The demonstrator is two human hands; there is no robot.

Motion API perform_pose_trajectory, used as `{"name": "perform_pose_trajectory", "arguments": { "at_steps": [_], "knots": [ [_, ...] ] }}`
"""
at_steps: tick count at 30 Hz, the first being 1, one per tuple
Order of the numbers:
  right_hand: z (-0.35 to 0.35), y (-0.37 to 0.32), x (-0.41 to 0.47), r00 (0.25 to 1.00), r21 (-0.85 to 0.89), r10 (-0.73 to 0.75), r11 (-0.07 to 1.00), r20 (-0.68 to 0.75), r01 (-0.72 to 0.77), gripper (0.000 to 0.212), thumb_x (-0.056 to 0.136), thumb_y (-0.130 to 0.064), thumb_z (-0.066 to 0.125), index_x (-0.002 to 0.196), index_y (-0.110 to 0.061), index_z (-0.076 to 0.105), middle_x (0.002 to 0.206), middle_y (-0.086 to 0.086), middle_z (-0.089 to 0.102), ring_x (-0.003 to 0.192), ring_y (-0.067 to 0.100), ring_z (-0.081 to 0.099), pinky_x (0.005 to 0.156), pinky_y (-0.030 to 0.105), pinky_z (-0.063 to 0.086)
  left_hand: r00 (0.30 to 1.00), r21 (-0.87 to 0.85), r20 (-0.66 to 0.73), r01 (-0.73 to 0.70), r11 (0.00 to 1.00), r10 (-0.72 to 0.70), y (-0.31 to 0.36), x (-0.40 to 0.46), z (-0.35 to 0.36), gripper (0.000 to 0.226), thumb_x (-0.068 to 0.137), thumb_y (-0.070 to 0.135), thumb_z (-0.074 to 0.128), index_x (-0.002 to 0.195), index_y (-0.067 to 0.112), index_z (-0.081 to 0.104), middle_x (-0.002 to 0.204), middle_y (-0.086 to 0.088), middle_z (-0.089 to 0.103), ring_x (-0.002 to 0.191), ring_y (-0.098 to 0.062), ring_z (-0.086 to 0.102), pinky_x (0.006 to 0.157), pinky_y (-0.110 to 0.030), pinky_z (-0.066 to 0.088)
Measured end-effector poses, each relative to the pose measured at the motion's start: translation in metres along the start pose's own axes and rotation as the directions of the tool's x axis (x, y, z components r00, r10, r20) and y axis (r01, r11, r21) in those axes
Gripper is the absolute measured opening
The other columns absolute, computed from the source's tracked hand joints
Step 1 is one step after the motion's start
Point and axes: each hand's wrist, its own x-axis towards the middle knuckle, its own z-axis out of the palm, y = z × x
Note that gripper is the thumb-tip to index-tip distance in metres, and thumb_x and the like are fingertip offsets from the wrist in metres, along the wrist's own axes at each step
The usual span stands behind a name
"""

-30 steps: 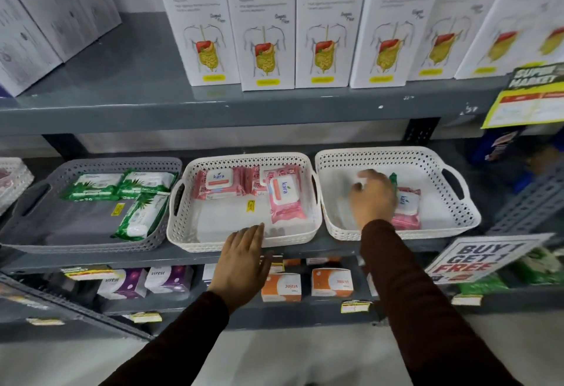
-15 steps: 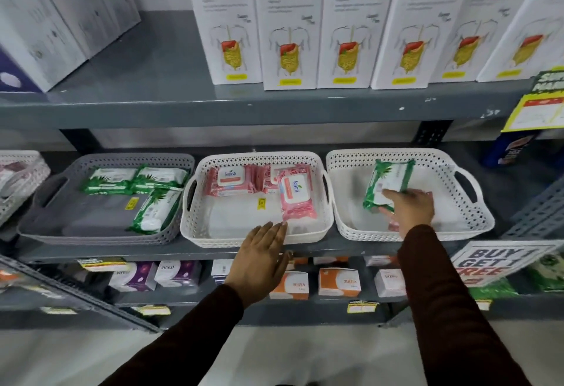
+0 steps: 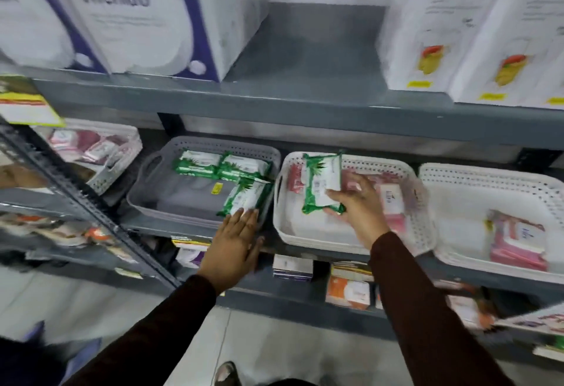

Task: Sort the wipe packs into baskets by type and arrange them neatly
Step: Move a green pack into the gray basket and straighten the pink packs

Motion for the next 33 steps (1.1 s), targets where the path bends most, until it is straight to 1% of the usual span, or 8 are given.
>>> {"name": "perform_pose_trajectory", "arguments": {
  "at_steps": [9, 14, 16, 19, 23, 25, 29, 33],
  "knots": [
    [0.159, 0.065, 0.042, 0.986, -0.236, 0.038, 0.972, 0.164, 0.002, 0.034, 0.084, 0.006, 0.066, 0.105, -0.016, 0.051, 0.127, 0.013, 0.053, 0.100, 0.025, 0.064, 0.075, 0.042, 0.061, 0.998, 0.046, -0.006, 0.063, 0.997, -0.063, -0.120, -0.025, -0.031, 0.056, 0.096, 0.038, 0.036, 0.135, 0.002, 0.051, 0.135, -0.018, 0.057, 0.127, -0.035, 0.050, 0.113, -0.042, 0.024],
    [0.230, 0.090, 0.065, 0.973, -0.308, 0.084, 0.951, 0.213, -0.014, 0.029, 0.088, 0.006, 0.061, 0.087, -0.020, 0.050, 0.123, 0.005, 0.046, 0.110, 0.030, 0.059, 0.085, 0.045, 0.058, 0.999, 0.027, -0.013, 0.052, 0.998, -0.051, -0.158, -0.030, -0.039, 0.053, 0.096, 0.037, 0.036, 0.136, 0.005, 0.051, 0.133, -0.014, 0.059, 0.126, -0.032, 0.049, 0.114, -0.041, 0.025],
    [0.250, 0.101, 0.072, 0.974, -0.396, 0.053, 0.917, 0.221, 0.040, 0.023, 0.089, 0.004, 0.060, 0.096, -0.018, 0.059, 0.127, 0.004, 0.053, 0.109, 0.028, 0.058, 0.091, 0.040, 0.054, 1.000, 0.023, -0.014, 0.028, 0.999, -0.028, -0.163, -0.031, -0.041, 0.052, 0.096, 0.037, 0.038, 0.136, 0.006, 0.051, 0.131, -0.014, 0.061, 0.124, -0.031, 0.051, 0.113, -0.042, 0.027],
    [0.267, 0.108, 0.075, 0.955, -0.576, 0.101, 0.813, 0.277, 0.081, 0.041, 0.093, -0.002, 0.055, 0.130, -0.017, 0.059, 0.146, 0.008, 0.049, 0.120, 0.026, 0.056, 0.090, 0.027, 0.046, 1.000, 0.025, -0.020, 0.019, 1.000, -0.018, -0.165, -0.031, -0.040, 0.052, 0.096, 0.037, 0.039, 0.136, 0.006, 0.051, 0.129, -0.014, 0.062, 0.123, -0.032, 0.051, 0.113, -0.044, 0.028],
    [0.260, 0.106, 0.066, 0.968, -0.524, 0.108, 0.851, 0.228, 0.028, 0.049, 0.092, 0.002, 0.053, 0.138, -0.014, 0.053, 0.148, 0.013, 0.047, 0.124, 0.030, 0.054, 0.091, 0.028, 0.047, 0.998, 0.024, -0.031, 0.060, 0.998, -0.059, -0.159, -0.029, -0.036, 0.053, 0.098, 0.039, 0.040, 0.137, 0.005, 0.050, 0.132, -0.014, 0.059, 0.127, -0.032, 0.048, 0.115, -0.043, 0.023],
    [0.244, 0.098, 0.059, 0.972, -0.448, 0.103, 0.894, 0.209, 0.002, 0.049, 0.091, 0.005, 0.052, 0.136, -0.013, 0.054, 0.140, 0.016, 0.053, 0.120, 0.037, 0.054, 0.096, 0.039, 0.048, 0.998, -0.001, -0.036, 0.055, 0.998, -0.055, -0.148, -0.025, -0.033, 0.054, 0.098, 0.041, 0.037, 0.137, 0.006, 0.050, 0.135, -0.013, 0.058, 0.128, -0.032, 0.046, 0.116, -0.042, 0.021],
    [0.182, 0.071, 0.048, 0.989, -0.270, 0.020, 0.963, 0.144, 0.019, 0.041, 0.091, 0.005, 0.052, 0.127, -0.013, 0.058, 0.119, 0.008, 0.057, 0.099, 0.016, 0.059, 0.086, 0.033, 0.049, 0.997, -0.113, -0.071, -0.016, 0.993, 0.008, -0.101, -0.013, -0.025, 0.055, 0.098, 0.041, 0.035, 0.138, 0.005, 0.048, 0.137, -0.015, 0.056, 0.131, -0.034, 0.043, 0.113, -0.041, 0.030],
    [0.094, 0.038, 0.035, 0.996, -0.175, -0.093, 0.980, 0.011, 0.093, 0.039, 0.089, 0.012, 0.049, 0.122, -0.006, 0.059, 0.104, 0.005, 0.063, 0.095, 0.019, 0.061, 0.090, 0.036, 0.051, 0.989, -0.202, -0.086, -0.139, 0.970, 0.124, -0.031, 0.009, -0.007, 0.053, 0.099, 0.039, 0.036, 0.140, 0.006, 0.045, 0.140, -0.013, 0.052, 0.137, -0.032, 0.036, 0.113, -0.041, 0.030]
  ]
}}
